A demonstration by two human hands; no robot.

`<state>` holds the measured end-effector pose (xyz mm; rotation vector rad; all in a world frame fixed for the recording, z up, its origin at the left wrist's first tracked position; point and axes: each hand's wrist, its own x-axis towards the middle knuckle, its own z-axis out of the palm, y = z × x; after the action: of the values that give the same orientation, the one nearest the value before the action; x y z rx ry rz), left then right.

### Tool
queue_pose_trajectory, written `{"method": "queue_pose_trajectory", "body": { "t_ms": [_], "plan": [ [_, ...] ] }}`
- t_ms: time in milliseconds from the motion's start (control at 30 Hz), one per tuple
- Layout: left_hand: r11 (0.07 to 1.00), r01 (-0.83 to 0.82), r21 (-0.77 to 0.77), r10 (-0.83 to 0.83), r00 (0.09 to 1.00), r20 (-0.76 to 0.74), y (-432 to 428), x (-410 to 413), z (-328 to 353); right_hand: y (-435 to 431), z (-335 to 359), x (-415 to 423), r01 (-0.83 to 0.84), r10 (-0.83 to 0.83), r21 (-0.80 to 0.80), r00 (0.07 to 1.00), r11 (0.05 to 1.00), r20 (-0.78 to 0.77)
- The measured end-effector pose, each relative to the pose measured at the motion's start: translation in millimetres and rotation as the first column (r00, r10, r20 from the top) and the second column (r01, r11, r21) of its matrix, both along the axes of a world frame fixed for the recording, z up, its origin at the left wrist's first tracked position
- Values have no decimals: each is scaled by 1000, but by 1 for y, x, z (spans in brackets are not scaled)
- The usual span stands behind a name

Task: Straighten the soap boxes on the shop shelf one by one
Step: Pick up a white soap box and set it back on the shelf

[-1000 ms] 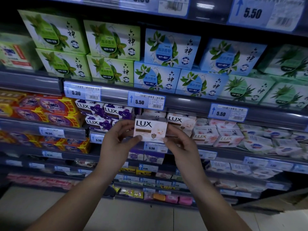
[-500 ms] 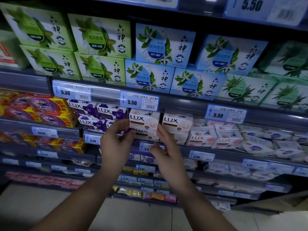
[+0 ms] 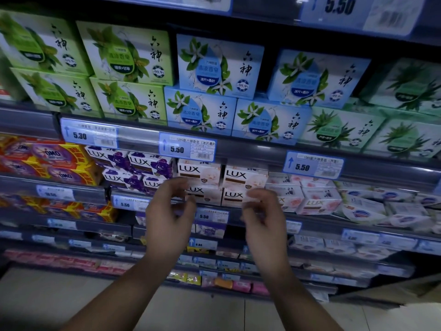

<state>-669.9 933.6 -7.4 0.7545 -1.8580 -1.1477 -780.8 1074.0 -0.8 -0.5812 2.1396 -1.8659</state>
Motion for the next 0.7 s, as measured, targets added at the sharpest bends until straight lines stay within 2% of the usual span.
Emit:
{"method": "queue_pose_trajectory", "body": {
  "t_ms": [67,133,233,400,467,633,700],
  "plan": [
    [993,115,-10,-114,993,39,15,-11,4,10,-1,-16,88,-87,-31,996,996,20],
    [984,178,30,-180,978,106,26,-25,6,16,2,-28,79,-80,8,997,997,26],
    [979,194,61,-201,967,157,39,-41,8,16,5,-35,-8,6,79,1000,997,17],
    [977,180,116,-199,962,186,46,-49,8,18,8,-36,-90,87,110,996,990,35],
    [976,169,139,-190,970,154,47,-48,9,21,10,-35,-81,81,82,997,993,6],
    [981,174,84,-177,984,31,52,-32,11,35,15,-30,-30,29,-10,996,999,-79],
    [973,195,123,-198,980,7,54,-25,10,41,16,-25,-27,23,-45,997,999,-78]
  ]
}}
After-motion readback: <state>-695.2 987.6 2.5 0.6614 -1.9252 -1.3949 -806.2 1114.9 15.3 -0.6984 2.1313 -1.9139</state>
